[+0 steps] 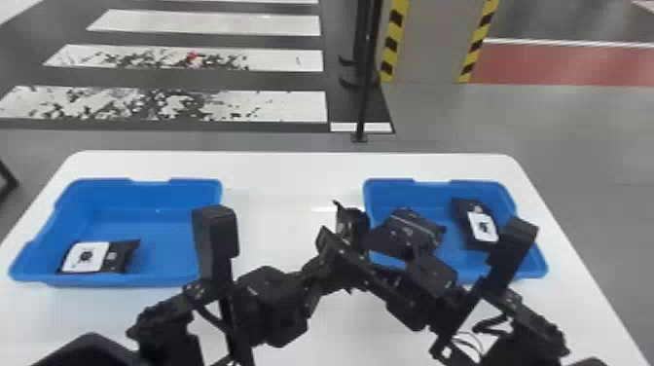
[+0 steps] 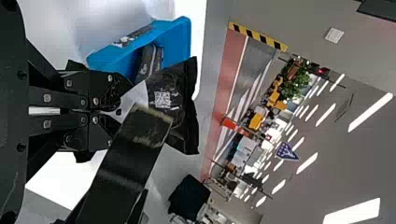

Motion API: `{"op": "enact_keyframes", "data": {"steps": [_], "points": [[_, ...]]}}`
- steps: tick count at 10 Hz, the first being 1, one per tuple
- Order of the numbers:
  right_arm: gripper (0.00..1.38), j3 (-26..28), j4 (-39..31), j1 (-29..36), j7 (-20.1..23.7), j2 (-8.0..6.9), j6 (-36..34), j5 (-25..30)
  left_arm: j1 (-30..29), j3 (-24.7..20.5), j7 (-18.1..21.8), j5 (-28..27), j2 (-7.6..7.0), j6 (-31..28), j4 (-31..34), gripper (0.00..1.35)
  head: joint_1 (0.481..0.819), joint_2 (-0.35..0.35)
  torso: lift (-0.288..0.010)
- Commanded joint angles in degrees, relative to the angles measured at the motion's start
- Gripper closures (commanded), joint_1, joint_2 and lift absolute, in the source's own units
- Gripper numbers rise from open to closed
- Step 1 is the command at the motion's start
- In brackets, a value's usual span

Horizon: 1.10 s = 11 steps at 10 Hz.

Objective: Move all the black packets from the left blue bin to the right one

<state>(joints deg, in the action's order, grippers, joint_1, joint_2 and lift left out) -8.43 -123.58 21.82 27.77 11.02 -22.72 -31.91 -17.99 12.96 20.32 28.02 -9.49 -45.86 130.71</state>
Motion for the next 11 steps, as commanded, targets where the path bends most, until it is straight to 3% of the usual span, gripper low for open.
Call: {"op": "enact_keyframes", "data": {"steps": [1, 2, 6, 7, 8, 9, 11], "points": [[0.86, -0.02, 0.47, -0.59, -0.35, 0.05, -0.76, -0.19, -0.01, 0.29, -0.01, 0.43, -0.09, -0.12, -0.01, 1.21, 0.695, -0.072, -0.140], [1.22, -0.02, 0.19, -0.31, -0.96, -0.04, -0.62, 0.15, -0.01, 0.18, 0.08, 0.54, -0.09, -0.12, -0.01, 1.21, 0.695, -0.077, -0.140], [1.27, 0.09, -0.66, 0.12, -1.23, -0.12, 0.36, 1.06, -0.43, -0.85, 0.25, 1.46, 0.09, 0.30, -0.01, 1.19, 0.695, -0.079, -0.140], [1.27, 0.32, -0.66, 0.12, -1.23, -0.12, 0.50, 1.06, -0.71, -1.65, 0.16, 2.71, 0.35, 0.02, -0.01, 0.92, 0.695, -0.078, -0.140], [1.27, 1.01, -0.66, 0.12, -1.23, -0.30, 0.78, 1.06, -1.27, -3.02, 0.08, 3.06, 0.70, -1.39, -0.01, 0.37, 0.695, -0.075, -0.140], [1.27, 2.15, -0.38, -0.03, -1.31, -0.48, 0.78, 1.06, -2.54, -4.16, 0.08, 3.17, 0.97, -1.53, -0.01, 0.08, 0.695, -0.073, -0.140], [1.27, 4.78, 0.47, -0.87, -1.66, -0.65, 1.07, 1.06, -5.77, -7.36, 0.78, 4.20, 2.02, -1.53, 0.42, 0.15, 0.695, -0.074, -0.140]]}}
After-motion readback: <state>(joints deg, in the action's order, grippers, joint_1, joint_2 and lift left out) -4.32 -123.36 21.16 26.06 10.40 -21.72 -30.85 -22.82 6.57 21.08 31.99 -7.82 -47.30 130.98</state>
